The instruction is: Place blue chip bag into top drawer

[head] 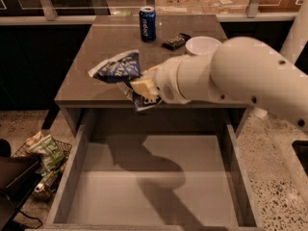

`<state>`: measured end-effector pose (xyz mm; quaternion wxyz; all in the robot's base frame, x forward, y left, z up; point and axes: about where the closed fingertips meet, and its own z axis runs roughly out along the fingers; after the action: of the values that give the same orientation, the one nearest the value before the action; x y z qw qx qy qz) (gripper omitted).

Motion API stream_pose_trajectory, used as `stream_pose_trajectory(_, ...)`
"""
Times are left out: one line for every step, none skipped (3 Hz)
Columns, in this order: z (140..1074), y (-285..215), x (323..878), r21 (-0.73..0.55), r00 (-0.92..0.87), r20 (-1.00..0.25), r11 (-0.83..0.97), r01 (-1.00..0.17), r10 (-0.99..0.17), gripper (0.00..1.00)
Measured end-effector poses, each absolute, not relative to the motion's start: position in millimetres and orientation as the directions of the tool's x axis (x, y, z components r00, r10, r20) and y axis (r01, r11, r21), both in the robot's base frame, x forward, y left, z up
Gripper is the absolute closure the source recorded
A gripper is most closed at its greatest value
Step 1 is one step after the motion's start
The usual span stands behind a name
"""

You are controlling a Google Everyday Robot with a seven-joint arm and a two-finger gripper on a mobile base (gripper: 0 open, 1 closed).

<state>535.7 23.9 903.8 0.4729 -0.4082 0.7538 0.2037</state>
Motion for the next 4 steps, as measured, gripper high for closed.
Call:
stream_pose_trajectory(854, 24, 495, -0.004, -0.254, -0.881, 0.541, -0.841, -0.4, 1.0)
stream_pose_trajectory(815, 25, 451, 0.058, -0.303, -0.867, 0.524, -0.85, -0.395, 1.0)
stream_pose_trajectory(789, 21, 432, 0.082, -0.353, -0.829, 0.53, -0.844, -0.434, 1.0)
stream_pose_trajectory(764, 27, 436, 0.114, -0.422, -0.765, 0.542, -0.833, -0.487, 1.0)
